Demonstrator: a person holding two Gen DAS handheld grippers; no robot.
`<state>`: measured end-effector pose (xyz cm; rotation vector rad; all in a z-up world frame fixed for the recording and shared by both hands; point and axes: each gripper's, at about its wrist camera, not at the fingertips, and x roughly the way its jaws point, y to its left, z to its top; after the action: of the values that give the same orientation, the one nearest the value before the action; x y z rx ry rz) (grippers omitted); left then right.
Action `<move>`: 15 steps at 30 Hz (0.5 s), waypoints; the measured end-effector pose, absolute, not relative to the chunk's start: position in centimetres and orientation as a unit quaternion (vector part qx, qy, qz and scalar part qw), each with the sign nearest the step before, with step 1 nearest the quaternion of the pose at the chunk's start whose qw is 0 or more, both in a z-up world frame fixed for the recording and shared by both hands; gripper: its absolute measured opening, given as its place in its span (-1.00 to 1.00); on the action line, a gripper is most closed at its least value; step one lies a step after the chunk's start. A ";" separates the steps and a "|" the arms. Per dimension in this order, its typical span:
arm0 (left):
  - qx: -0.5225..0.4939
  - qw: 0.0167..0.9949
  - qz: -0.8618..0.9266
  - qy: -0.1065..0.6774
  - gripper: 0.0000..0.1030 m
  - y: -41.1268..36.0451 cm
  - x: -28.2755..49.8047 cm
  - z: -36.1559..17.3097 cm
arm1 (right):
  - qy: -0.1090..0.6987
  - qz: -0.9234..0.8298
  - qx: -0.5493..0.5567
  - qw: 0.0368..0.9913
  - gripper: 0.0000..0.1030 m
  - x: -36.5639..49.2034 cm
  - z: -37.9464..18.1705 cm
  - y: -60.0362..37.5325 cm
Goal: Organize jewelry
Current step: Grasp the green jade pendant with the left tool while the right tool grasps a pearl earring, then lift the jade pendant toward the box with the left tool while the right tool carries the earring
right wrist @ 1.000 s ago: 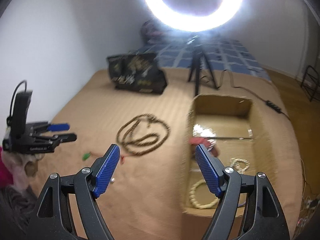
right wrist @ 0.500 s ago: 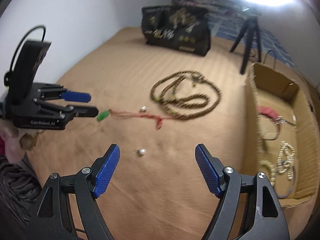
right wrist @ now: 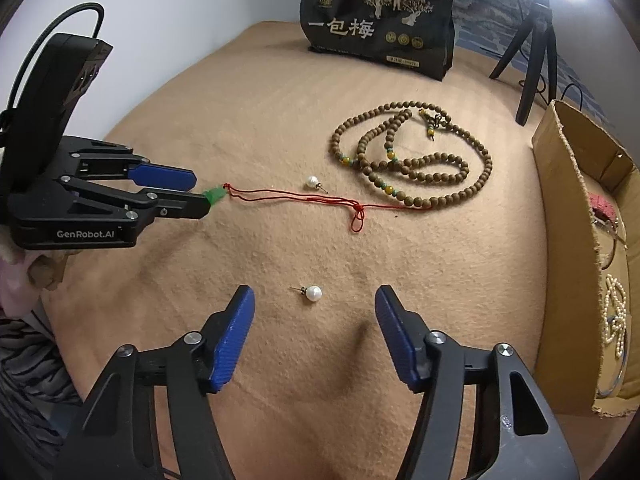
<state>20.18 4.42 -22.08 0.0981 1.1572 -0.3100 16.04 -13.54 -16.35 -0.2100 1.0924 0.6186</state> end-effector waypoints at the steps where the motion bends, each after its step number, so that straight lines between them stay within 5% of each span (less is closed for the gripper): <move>1: 0.049 0.824 -0.146 0.545 -0.40 4.3 20.2 -22.2 | 0.511 0.290 -0.099 0.803 0.07 16.0 -16.5 -13.4; 11: 0.068 0.822 -0.144 0.547 -0.61 3.7 20.4 -23.1 | 0.516 0.292 -0.112 0.797 -0.30 16.2 -17.5 -12.2; 15: 0.072 0.823 -0.142 0.546 -0.67 3.6 20.4 -23.2 | 0.517 0.293 -0.119 0.796 -0.60 16.4 -17.7 -11.8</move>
<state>20.43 3.57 -23.16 0.1531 1.1611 -0.3021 16.37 -11.82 -17.75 -0.2552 1.1108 0.6286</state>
